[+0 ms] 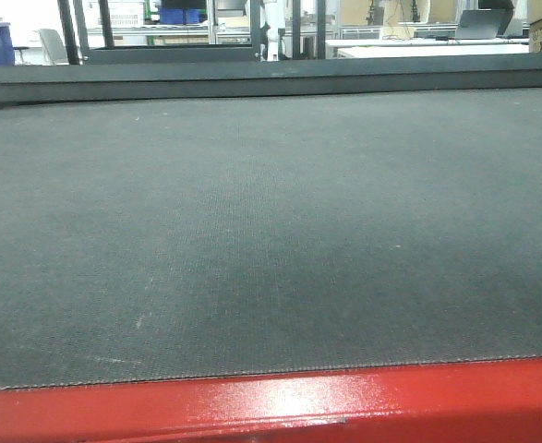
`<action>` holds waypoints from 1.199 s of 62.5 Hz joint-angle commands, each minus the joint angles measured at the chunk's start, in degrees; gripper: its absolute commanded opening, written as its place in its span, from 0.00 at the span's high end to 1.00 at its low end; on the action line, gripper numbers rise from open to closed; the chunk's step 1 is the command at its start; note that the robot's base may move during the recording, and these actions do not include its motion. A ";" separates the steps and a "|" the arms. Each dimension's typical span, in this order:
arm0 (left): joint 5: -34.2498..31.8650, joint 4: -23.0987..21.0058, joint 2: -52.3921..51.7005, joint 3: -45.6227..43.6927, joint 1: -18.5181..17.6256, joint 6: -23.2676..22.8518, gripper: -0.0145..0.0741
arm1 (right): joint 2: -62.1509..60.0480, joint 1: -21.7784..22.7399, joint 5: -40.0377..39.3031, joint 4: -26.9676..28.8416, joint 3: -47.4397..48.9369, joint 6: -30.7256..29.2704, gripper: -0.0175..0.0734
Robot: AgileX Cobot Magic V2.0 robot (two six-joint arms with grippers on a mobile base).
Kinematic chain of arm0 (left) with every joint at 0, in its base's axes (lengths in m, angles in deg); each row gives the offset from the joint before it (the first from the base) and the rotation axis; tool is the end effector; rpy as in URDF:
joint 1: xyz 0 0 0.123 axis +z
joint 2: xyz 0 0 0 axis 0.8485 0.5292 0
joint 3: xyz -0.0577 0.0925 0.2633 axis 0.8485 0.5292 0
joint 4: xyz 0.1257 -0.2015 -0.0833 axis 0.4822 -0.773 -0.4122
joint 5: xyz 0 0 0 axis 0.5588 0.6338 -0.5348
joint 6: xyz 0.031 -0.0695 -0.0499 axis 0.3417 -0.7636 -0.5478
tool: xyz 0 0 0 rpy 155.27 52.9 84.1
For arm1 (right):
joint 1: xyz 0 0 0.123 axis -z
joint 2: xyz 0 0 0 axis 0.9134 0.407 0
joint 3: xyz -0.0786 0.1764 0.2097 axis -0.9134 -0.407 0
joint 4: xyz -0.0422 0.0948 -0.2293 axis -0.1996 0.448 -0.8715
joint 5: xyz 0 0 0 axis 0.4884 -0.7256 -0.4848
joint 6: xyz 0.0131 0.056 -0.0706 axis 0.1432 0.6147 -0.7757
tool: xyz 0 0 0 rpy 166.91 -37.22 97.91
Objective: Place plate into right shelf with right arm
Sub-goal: 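Close the right gripper on the plate rim and lift it, then drive the base to the steel shelf holding the plate upright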
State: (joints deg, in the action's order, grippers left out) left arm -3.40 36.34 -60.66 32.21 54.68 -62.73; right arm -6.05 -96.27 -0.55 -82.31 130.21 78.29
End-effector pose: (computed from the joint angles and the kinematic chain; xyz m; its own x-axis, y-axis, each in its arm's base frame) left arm 0.0563 -0.0032 0.1909 -0.0695 -0.0840 -0.9940 0.0519 0.9948 -0.0877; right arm 0.0953 0.0550 0.3967 -0.1690 0.1141 -0.9790 -0.4759 0.8604 0.1825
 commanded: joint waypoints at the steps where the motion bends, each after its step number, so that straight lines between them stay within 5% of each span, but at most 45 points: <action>1: -4.92 0.01 -0.45 0.54 -0.11 -0.34 0.89 | -6.84 0.28 -6.31 -1.20 -2.25 -0.50 0.75; 16: -4.92 0.01 -0.45 0.54 -0.11 -0.34 0.89 | -25.37 0.28 -14.46 -5.56 -13.36 -0.50 0.75; 29: -4.92 0.01 -0.45 0.54 -0.11 -0.34 0.89 | -29.38 0.28 -25.37 -5.55 -19.02 -0.50 0.75; 75: -4.92 0.01 -0.45 0.54 -0.11 -0.34 0.89 | -29.38 0.28 -24.76 -5.55 -19.15 -0.50 0.75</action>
State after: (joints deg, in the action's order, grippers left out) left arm -3.40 36.34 -60.66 32.21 54.68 -62.73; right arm -36.18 -96.27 -19.66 -87.56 109.54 78.18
